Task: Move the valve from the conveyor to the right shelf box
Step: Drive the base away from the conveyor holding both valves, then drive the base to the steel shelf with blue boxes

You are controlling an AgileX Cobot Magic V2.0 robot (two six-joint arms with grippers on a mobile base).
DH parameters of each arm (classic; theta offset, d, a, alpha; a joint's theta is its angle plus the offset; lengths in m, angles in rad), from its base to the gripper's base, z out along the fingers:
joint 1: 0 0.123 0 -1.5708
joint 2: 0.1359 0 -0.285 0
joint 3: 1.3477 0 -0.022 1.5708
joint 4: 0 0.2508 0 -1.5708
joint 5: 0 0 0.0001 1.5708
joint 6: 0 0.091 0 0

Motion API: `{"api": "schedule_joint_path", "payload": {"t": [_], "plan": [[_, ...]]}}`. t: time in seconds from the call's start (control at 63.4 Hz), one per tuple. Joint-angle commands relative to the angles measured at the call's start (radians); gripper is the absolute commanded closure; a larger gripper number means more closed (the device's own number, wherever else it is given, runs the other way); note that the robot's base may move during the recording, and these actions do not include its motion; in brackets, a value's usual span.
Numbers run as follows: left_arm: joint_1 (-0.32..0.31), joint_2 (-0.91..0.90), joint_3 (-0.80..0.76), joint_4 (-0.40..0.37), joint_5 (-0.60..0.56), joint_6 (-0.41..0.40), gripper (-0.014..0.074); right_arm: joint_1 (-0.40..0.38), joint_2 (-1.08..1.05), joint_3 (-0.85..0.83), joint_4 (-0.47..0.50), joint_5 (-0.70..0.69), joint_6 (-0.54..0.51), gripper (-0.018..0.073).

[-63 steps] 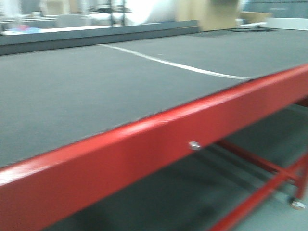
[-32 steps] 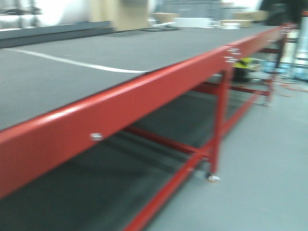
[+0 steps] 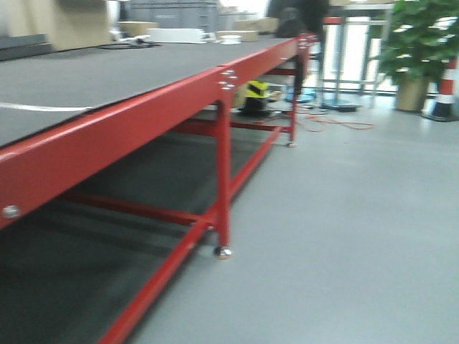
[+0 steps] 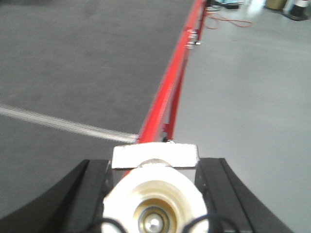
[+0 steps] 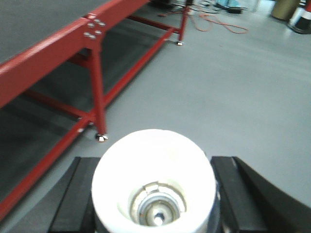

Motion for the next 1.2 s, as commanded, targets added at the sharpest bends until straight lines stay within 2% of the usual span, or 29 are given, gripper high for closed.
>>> {"api": "schedule_joint_path", "payload": {"t": [0.0,1.182], "plan": [[0.000,-0.009,-0.010,-0.014,-0.050,-0.006,0.0708,-0.006,-0.018,-0.020,-0.008,-0.077,0.000,0.0713],[0.000,-0.009,-0.010,-0.014,-0.050,-0.006,0.0708,-0.006,-0.018,-0.020,-0.008,-0.077,0.000,0.0713]]}}
